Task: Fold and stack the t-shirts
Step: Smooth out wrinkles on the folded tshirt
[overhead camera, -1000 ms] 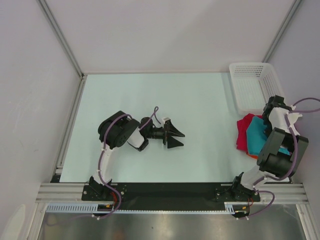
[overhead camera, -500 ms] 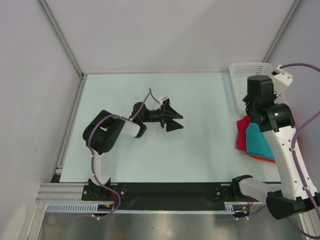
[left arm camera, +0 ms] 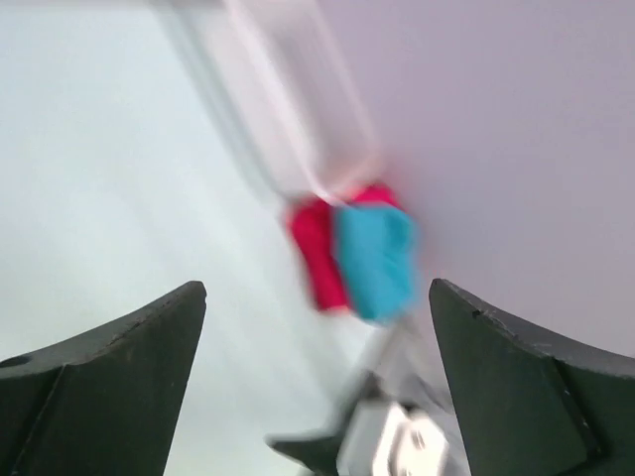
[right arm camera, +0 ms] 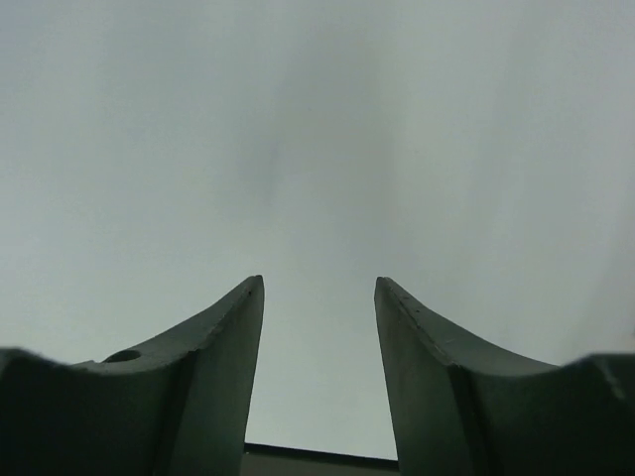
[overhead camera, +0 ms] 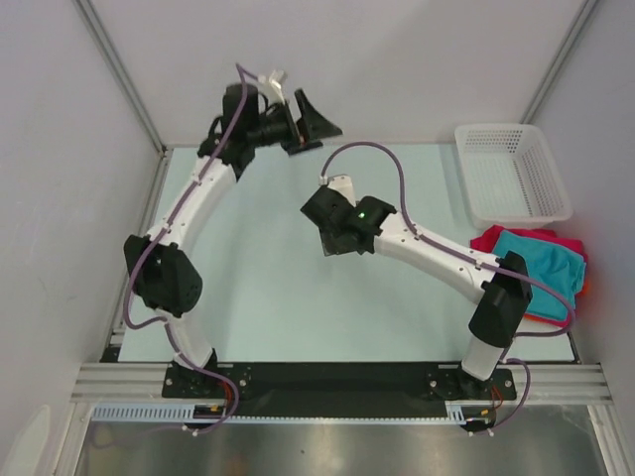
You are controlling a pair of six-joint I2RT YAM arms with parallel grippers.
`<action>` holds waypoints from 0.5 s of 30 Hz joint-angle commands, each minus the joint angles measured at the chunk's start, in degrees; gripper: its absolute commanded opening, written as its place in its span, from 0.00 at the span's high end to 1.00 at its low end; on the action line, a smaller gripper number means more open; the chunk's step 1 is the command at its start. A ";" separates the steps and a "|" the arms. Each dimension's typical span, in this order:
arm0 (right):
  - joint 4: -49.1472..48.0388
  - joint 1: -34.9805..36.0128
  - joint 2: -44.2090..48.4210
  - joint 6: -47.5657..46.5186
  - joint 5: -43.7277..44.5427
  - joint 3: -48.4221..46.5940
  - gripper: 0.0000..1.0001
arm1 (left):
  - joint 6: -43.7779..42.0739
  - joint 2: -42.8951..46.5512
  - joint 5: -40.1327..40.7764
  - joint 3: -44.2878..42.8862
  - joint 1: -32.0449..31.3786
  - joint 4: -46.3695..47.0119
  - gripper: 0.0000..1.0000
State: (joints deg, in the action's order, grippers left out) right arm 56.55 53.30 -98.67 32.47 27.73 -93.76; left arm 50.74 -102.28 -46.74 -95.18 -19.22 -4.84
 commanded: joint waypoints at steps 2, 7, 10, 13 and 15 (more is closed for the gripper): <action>-0.74 1.37 1.64 -1.97 0.49 -6.27 0.43 | -35.28 0.05 32.14 -25.49 -0.73 -54.93 0.00; -4.43 -1.08 3.40 -2.94 -2.14 -6.53 0.39 | -35.01 12.67 45.40 -16.56 -0.73 -45.47 0.00; -5.57 -3.28 4.01 -2.76 -3.64 -6.27 0.37 | -35.71 19.82 52.43 -4.79 -0.46 -36.60 0.00; -8.03 -5.22 4.98 -2.32 -3.73 -4.07 0.37 | -32.21 29.66 53.78 9.35 1.37 -26.76 0.00; -8.91 -6.45 5.24 -1.80 -3.47 -3.19 0.37 | -28.79 35.47 46.95 19.88 6.81 -20.41 0.00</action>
State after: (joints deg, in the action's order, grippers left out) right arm 51.59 48.64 -96.57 30.76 24.60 -97.84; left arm 19.00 -75.37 0.08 -88.95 -18.15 -38.33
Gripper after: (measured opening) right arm 0.632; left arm 0.996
